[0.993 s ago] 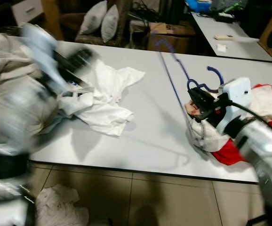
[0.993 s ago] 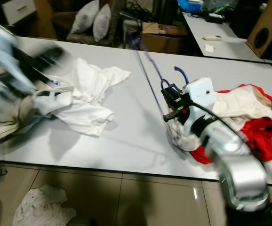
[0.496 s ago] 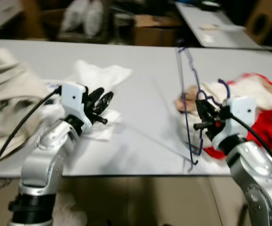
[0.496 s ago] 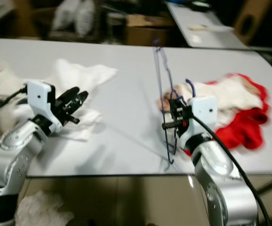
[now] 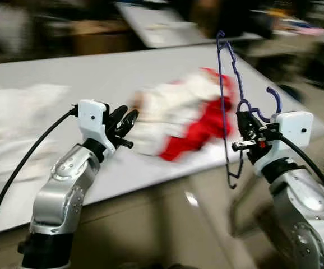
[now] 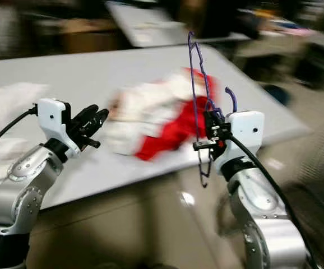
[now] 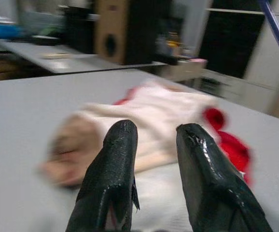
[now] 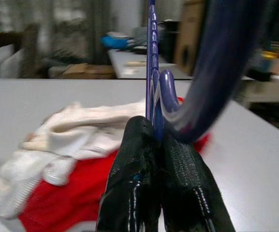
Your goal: Hang hanger
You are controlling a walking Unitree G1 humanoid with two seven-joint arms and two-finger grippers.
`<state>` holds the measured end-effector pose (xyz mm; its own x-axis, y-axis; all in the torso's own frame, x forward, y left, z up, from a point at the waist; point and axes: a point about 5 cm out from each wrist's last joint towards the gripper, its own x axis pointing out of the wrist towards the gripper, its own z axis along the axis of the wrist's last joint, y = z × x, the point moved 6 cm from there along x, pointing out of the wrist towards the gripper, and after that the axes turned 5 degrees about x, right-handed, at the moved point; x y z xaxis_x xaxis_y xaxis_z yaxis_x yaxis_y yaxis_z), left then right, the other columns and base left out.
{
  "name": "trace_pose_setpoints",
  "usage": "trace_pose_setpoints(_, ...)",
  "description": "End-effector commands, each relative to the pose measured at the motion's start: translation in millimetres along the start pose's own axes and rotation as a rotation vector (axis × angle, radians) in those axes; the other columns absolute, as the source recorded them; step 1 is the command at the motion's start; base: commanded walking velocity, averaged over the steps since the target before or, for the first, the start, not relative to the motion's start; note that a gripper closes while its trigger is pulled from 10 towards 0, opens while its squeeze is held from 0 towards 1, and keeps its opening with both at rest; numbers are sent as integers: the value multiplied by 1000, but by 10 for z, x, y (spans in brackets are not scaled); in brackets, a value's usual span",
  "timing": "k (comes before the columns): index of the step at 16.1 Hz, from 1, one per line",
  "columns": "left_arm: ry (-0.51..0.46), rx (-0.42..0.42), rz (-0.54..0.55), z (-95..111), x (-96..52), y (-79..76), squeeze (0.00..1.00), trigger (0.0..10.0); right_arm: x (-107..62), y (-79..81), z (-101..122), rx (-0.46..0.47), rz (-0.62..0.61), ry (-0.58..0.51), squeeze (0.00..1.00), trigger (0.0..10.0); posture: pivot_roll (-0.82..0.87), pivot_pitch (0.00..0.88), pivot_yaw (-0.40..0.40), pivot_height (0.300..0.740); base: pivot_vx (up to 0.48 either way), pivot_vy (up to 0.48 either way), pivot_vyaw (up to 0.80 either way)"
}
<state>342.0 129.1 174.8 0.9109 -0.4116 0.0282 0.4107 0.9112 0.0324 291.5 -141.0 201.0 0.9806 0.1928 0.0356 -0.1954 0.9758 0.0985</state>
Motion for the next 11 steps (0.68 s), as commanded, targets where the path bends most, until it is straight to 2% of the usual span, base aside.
trace_pose_setpoints(1,-9,-8,-20,29,21,-51,0,10000,-40,-40,66,-1,-21,-26,0,10000,-59,0,-20,740,0,480,-800)
trace_pose_setpoints(4,3,24,-15,-14,35,-41,0,10000,-97,-95,-47,-15,-41,19,0,10000,-68,0,-7,740,0,405,-800)
trace_pose_setpoints(11,3,24,-15,-14,35,-41,0,10000,-97,-95,-47,-15,-41,19,0,10000,-68,0,-7,740,0,255,-800)
